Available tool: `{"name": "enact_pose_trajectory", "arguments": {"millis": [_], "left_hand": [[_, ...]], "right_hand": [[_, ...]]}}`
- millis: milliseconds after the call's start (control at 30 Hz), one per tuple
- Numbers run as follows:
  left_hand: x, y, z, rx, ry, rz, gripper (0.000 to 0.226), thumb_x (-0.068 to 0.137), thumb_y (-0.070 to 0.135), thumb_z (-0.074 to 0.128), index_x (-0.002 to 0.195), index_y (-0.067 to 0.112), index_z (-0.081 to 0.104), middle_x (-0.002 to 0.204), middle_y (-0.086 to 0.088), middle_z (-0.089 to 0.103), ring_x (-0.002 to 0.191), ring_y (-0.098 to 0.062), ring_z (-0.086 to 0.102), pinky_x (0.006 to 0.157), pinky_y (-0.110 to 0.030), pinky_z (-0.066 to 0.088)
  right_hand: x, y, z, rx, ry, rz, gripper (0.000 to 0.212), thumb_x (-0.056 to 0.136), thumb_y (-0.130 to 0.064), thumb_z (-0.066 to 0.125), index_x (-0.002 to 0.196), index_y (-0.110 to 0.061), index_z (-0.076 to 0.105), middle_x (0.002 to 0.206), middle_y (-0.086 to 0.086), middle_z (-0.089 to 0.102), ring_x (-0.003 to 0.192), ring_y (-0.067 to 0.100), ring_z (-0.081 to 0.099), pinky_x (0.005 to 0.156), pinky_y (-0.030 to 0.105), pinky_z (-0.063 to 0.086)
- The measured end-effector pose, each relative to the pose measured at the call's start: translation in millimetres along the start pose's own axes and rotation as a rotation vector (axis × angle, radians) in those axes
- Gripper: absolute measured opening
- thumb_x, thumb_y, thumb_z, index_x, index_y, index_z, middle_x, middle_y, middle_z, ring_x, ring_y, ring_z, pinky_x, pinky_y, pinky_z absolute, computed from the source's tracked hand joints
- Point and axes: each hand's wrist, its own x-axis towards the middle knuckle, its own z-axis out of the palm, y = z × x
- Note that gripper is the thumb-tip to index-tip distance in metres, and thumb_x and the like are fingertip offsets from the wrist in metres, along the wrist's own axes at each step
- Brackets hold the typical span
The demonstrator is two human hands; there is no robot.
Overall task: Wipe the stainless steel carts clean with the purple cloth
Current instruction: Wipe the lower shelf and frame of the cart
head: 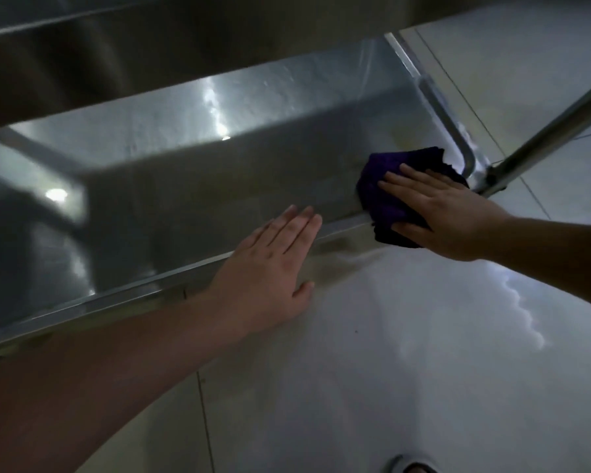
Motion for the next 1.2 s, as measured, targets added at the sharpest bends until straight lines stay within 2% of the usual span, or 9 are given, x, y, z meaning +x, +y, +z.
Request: {"name": "enact_pose_trajectory", "arguments": {"millis": [200, 367, 500, 667, 833, 933, 1000, 1100, 1200], "left_hand": [[25.2, 5.8, 12.5, 0.065, -0.035, 0.024, 0.094, 0.102, 0.059, 0.04, 0.168, 0.019, -0.014, 0.175, 0.001, -0.02, 0.162, -0.014, -0.018, 0.13, -0.033, -0.009], [21.1, 1.4, 17.1, 0.071, -0.046, 0.026, 0.097, 0.094, 0.06, 0.04, 0.17, 0.011, 0.005, 0.178, -0.005, 0.002, 0.164, -0.019, 0.002, 0.133, -0.04, 0.012], [20.4, -2.5, 18.7, 0.093, -0.049, 0.039, 0.099, 0.091, 0.062, 0.044, 0.17, 0.01, 0.013, 0.178, -0.005, 0.007, 0.164, -0.019, 0.005, 0.131, -0.04, 0.013], [20.2, -3.2, 19.6, 0.083, -0.027, 0.044, 0.099, 0.092, 0.059, 0.051, 0.169, 0.01, 0.013, 0.178, -0.006, 0.009, 0.164, -0.019, 0.005, 0.132, -0.042, 0.016], [22.0, -2.6, 18.4, 0.082, -0.04, 0.044, 0.1, 0.092, 0.06, 0.051, 0.17, 0.011, 0.013, 0.178, -0.004, 0.007, 0.164, -0.019, 0.003, 0.132, -0.042, 0.015], [20.8, -1.4, 17.9, 0.106, -0.051, 0.046, 0.099, 0.093, 0.061, 0.05, 0.17, 0.01, 0.012, 0.178, -0.005, 0.007, 0.164, -0.019, 0.003, 0.13, -0.041, 0.013], [19.7, -0.5, 17.1, 0.106, -0.043, 0.052, 0.098, 0.092, 0.06, 0.05, 0.169, 0.01, 0.015, 0.178, -0.006, 0.01, 0.164, -0.02, 0.007, 0.129, -0.041, 0.015], [18.3, -2.2, 15.3, 0.095, -0.028, 0.071, 0.101, 0.088, 0.058, 0.055, 0.168, 0.009, 0.02, 0.177, -0.007, 0.013, 0.164, -0.022, 0.012, 0.129, -0.043, 0.019], [19.0, -5.1, 16.8, 0.057, -0.015, 0.08, 0.103, 0.085, 0.056, 0.059, 0.168, 0.01, 0.02, 0.177, -0.005, 0.014, 0.164, -0.021, 0.012, 0.128, -0.045, 0.022]], "right_hand": [[-6.3, 32.0, -7.7, 0.144, 0.012, 0.204, 0.08, 0.091, -0.08, 0.011, 0.162, -0.044, 0.002, 0.168, -0.023, 0.002, 0.149, -0.006, -0.013, 0.121, 0.028, -0.007], [16.4, 20.2, -5.7, 0.159, 0.024, 0.379, 0.076, 0.098, -0.069, 0.019, 0.164, -0.036, 0.001, 0.171, -0.015, -0.002, 0.158, 0.012, -0.007, 0.126, 0.042, 0.0], [64.3, 27.6, -11.9, 0.197, 0.053, 0.531, 0.074, 0.101, -0.062, 0.022, 0.165, -0.028, 0.002, 0.173, -0.009, -0.005, 0.159, 0.021, -0.006, 0.125, 0.05, 0.003], [119.4, 59.5, -33.5, 0.171, 0.192, 0.459, 0.074, 0.101, -0.062, 0.019, 0.165, -0.026, 0.011, 0.174, -0.004, 0.005, 0.159, 0.023, -0.003, 0.126, 0.046, 0.0], [108.4, -0.1, -24.7, 0.188, 0.139, 0.292, 0.071, 0.102, -0.059, 0.03, 0.165, -0.029, 0.012, 0.173, -0.006, 0.006, 0.159, 0.02, 0.001, 0.126, 0.045, 0.007], [61.8, -40.1, -3.9, 0.162, 0.056, -0.023, 0.072, 0.098, -0.069, 0.018, 0.163, -0.041, 0.002, 0.168, -0.023, -0.004, 0.152, -0.002, -0.02, 0.121, 0.028, -0.007], [45.9, -34.5, -0.6, 0.189, 0.03, -0.082, 0.069, 0.096, -0.072, 0.012, 0.16, -0.048, -0.004, 0.16, -0.034, -0.01, 0.142, -0.013, -0.029, 0.116, 0.025, -0.012], [61.3, 3.5, -8.9, 0.174, 0.113, 0.171, 0.067, 0.101, -0.065, 0.02, 0.162, -0.043, 0.001, 0.168, -0.024, -0.004, 0.155, 0.003, -0.011, 0.126, 0.039, 0.002], [103.2, 43.3, -24.6, 0.178, 0.194, 0.387, 0.067, 0.104, -0.059, 0.02, 0.165, -0.033, 0.009, 0.173, -0.011, 0.001, 0.159, 0.016, -0.005, 0.125, 0.043, -0.002]]}}
